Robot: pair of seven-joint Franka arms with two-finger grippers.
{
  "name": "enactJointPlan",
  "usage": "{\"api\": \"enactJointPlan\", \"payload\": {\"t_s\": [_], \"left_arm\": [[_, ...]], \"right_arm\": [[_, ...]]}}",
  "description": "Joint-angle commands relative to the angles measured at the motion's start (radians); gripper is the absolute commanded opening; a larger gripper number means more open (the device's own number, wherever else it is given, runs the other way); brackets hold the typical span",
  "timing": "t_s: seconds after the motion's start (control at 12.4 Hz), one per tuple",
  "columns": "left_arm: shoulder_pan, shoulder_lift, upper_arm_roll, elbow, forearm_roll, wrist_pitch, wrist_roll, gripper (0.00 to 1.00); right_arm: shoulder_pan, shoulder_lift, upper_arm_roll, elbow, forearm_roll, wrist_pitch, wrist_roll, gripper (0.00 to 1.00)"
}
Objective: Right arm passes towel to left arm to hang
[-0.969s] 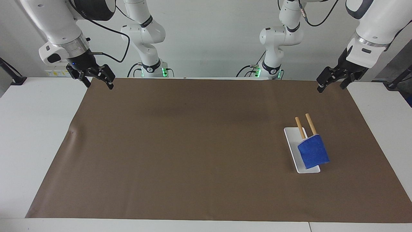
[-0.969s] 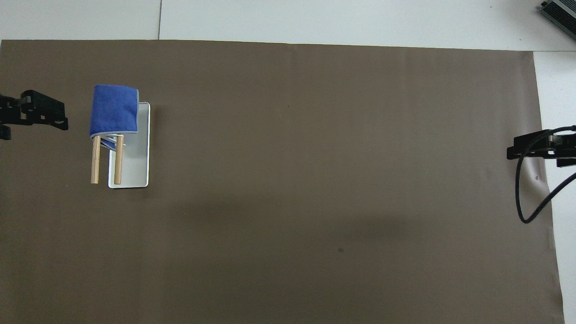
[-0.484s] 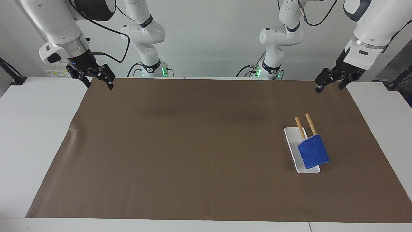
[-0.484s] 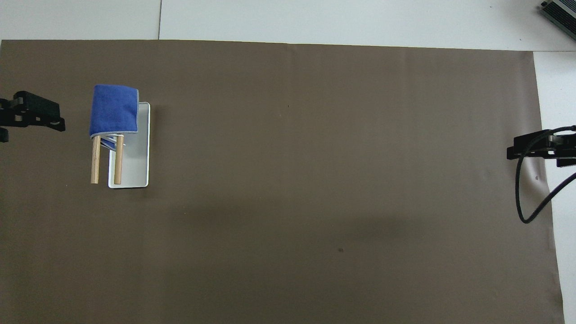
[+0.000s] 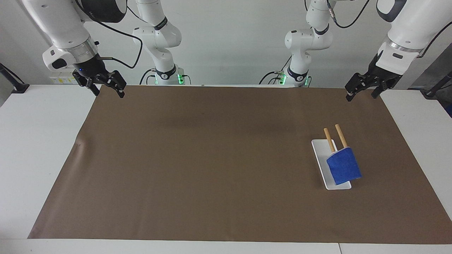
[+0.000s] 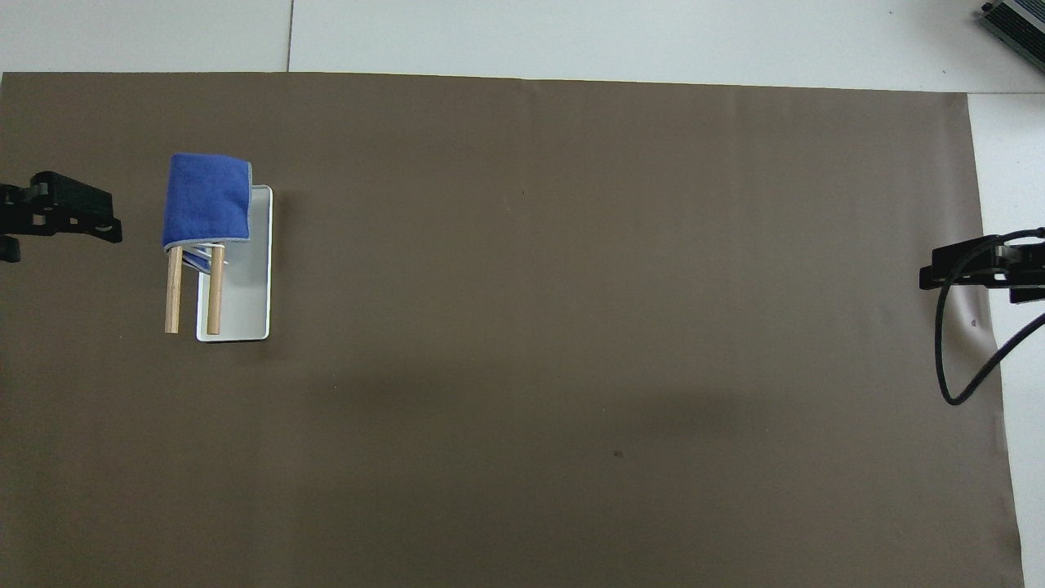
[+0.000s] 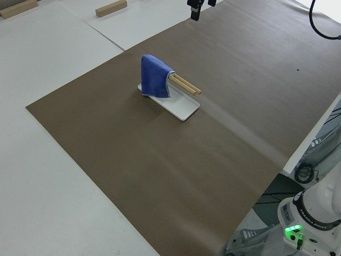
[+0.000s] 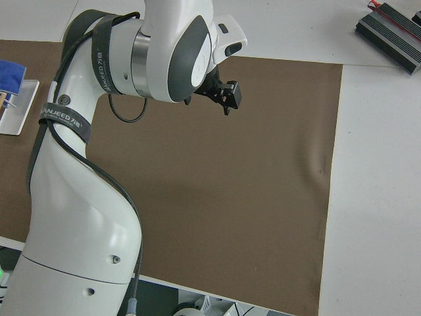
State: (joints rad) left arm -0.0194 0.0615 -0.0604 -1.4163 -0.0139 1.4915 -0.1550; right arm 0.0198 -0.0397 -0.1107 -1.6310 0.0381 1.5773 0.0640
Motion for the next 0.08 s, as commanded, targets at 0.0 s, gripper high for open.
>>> {"api": "enactJointPlan", "payload": {"t_s": [0.0], "left_arm": [[-0.004, -0.029, 0.004, -0.038, -0.001, 0.022, 0.028, 1.00]], "right_arm": [[-0.006, -0.017, 0.008, -0.017, -0.015, 0.010, -0.018, 1.00]]}}
